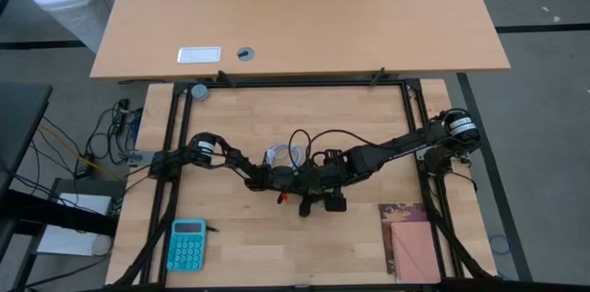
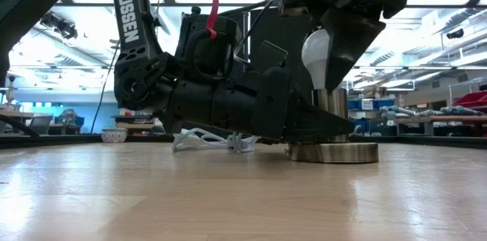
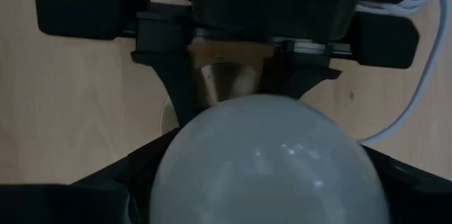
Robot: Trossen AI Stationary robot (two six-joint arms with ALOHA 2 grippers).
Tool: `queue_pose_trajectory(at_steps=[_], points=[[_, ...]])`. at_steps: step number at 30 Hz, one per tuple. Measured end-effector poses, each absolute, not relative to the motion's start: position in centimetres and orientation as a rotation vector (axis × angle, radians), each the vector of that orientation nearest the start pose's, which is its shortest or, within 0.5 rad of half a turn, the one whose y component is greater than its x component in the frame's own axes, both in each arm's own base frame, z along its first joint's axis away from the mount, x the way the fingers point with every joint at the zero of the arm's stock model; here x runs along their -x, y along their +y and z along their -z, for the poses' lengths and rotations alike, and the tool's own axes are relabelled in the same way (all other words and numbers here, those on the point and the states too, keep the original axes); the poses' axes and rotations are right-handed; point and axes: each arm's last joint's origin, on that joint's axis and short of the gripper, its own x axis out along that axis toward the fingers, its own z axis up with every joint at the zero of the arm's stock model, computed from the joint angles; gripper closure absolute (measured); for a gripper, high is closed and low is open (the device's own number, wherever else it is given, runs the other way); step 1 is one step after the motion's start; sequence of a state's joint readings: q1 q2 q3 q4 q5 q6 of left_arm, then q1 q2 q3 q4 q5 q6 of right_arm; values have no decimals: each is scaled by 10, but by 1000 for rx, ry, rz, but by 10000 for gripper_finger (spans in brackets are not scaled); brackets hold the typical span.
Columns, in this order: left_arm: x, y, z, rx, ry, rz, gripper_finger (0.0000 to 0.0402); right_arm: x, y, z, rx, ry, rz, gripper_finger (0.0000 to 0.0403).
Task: Screw lightbulb
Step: Insert the white lightbulb into the lamp socket
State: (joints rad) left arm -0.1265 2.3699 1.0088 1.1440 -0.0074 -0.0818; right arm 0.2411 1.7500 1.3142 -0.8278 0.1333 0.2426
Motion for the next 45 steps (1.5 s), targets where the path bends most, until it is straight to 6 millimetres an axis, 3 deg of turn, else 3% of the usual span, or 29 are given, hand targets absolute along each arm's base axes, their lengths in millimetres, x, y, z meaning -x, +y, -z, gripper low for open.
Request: queue_pose_trajectory(at_steps=[15,25,33,45], points=[[-410,-52,-40,67,221,110,204,-335,79,-220,23,1231,51,101],[-410,-52,-40,67,221,110,204,-336,79,-220,22,1226,48,161],[-410,-52,-40,67,221,110,204,-336,79,-220,21,1226,49,141],[-410,-51,-40,70,220,82,204,-335,79,-220,-64,1230,113,154]])
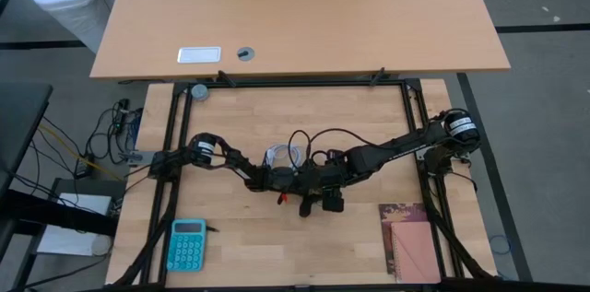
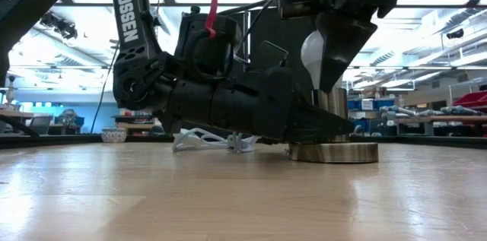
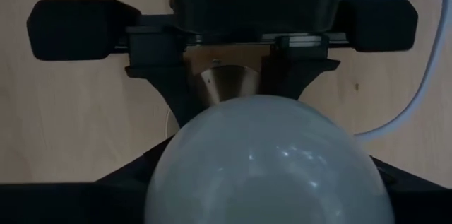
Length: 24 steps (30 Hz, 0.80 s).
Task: Screw lightbulb
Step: Insert the white lightbulb into the lamp socket
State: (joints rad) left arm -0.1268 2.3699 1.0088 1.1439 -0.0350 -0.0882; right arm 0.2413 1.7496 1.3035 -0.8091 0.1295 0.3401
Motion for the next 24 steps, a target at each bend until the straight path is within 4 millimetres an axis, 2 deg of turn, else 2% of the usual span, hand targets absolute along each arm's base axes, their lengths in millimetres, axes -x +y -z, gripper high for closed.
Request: queue_pose_trajectory(at_steps=[24], points=[[-410,-50,-39,103,214,-69,203,-333,76,-220,-162,1227,247,151]])
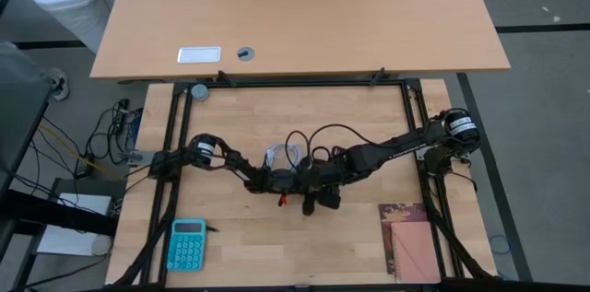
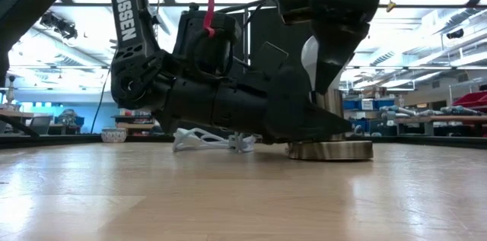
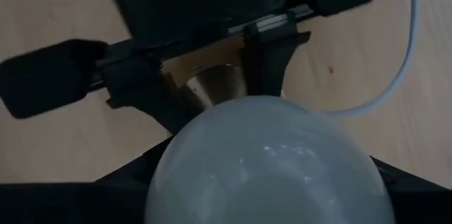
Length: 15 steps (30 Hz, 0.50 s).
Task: Screw lightbulb
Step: Insert the white lightbulb into the lamp socket
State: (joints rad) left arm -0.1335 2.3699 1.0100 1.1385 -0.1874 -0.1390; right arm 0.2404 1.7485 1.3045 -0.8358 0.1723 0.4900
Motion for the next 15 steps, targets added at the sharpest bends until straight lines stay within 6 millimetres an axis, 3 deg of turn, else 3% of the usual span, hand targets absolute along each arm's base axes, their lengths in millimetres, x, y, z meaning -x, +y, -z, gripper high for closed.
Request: queue_pose_trajectory(at_steps=[15], points=[[-409,-52,-39,88,208,-197,204,-334,65,-220,-281,1210,361,151]])
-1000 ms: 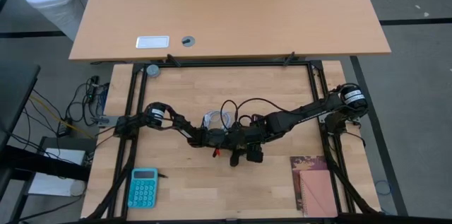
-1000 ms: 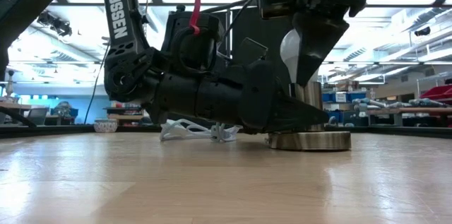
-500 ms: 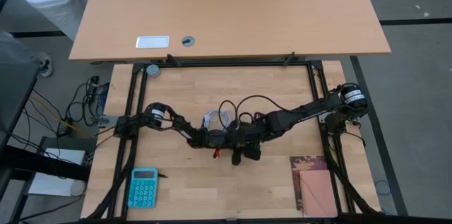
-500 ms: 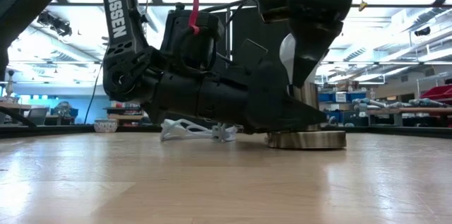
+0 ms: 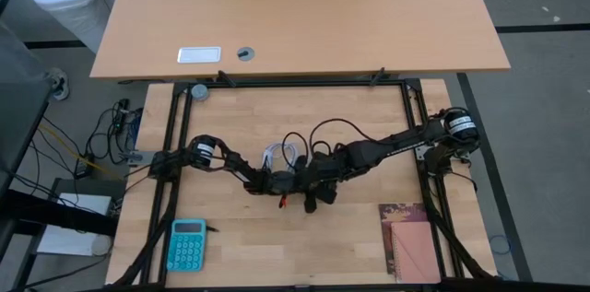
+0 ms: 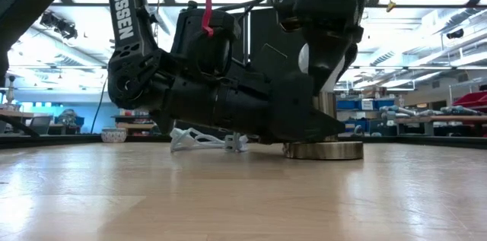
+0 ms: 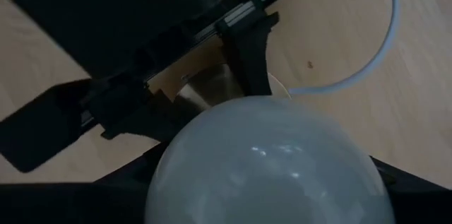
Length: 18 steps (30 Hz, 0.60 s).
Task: Screw lightbulb
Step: Insert the white lightbulb into the lamp socket
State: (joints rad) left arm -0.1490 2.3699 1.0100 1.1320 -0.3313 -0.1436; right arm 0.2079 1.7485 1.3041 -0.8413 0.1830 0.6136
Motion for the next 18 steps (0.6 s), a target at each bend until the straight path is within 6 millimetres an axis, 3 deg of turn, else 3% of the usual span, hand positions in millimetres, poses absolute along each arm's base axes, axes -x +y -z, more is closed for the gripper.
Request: queue_pose_trajectory(at_steps=[18], points=[[-408,-54,-39,96,202,-258,204,-336,58,-220,-494,1165,522,151]])
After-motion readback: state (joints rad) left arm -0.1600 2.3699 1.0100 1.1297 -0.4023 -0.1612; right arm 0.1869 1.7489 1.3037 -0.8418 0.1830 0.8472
